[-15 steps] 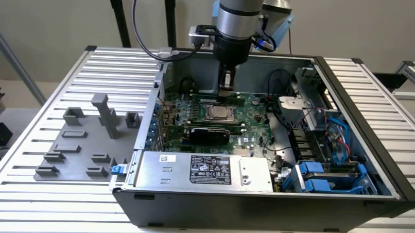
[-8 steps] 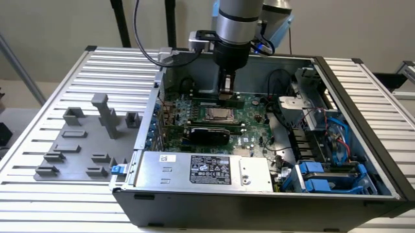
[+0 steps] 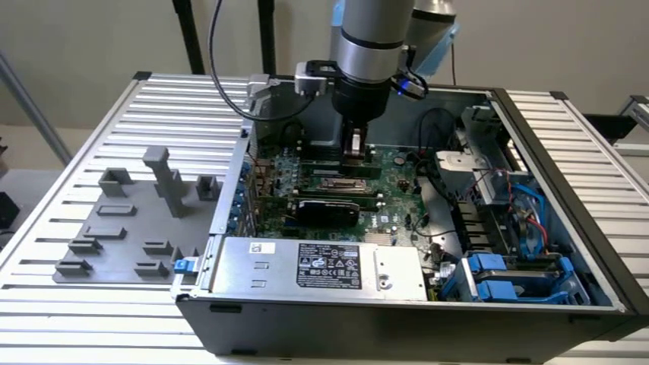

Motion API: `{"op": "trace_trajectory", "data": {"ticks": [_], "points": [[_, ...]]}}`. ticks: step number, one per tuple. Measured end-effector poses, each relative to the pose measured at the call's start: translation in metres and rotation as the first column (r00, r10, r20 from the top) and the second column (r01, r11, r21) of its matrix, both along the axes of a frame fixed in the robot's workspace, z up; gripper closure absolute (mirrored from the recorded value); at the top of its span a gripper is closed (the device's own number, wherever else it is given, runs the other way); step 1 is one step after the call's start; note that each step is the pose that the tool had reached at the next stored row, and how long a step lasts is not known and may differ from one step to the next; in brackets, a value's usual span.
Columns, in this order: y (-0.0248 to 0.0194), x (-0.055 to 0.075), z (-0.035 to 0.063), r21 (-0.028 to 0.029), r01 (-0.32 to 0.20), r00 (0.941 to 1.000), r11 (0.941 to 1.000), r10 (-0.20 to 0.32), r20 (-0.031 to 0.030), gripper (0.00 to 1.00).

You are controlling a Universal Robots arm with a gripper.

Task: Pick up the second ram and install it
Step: 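Insert the second ram into the second slot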

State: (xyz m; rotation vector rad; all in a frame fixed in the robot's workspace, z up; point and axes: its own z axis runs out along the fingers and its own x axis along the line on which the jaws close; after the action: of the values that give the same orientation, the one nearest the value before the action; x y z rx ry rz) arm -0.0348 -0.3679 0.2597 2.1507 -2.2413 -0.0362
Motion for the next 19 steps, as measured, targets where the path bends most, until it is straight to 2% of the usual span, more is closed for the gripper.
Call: {"op": "trace_trajectory", "data": {"ticks": [5,10,14,19], "points": [[-0.0044,-0.001,-0.0078,0.0046,0.0,1.0,1.0,0.0,0.0065,1.0],[-0.0072,-0.002,-0.0146,0.0145,0.0,0.9999,0.9999,0.0,0.0131,1.0],[-0.0096,-0.003,-0.0191,0.0186,-0.001,0.9999,0.9998,0.001,0.0142,1.0],[-0.0118,-0.003,-0.0224,0.0203,-0.004,0.9999,0.9998,0.003,0.0141,1.0]]}}
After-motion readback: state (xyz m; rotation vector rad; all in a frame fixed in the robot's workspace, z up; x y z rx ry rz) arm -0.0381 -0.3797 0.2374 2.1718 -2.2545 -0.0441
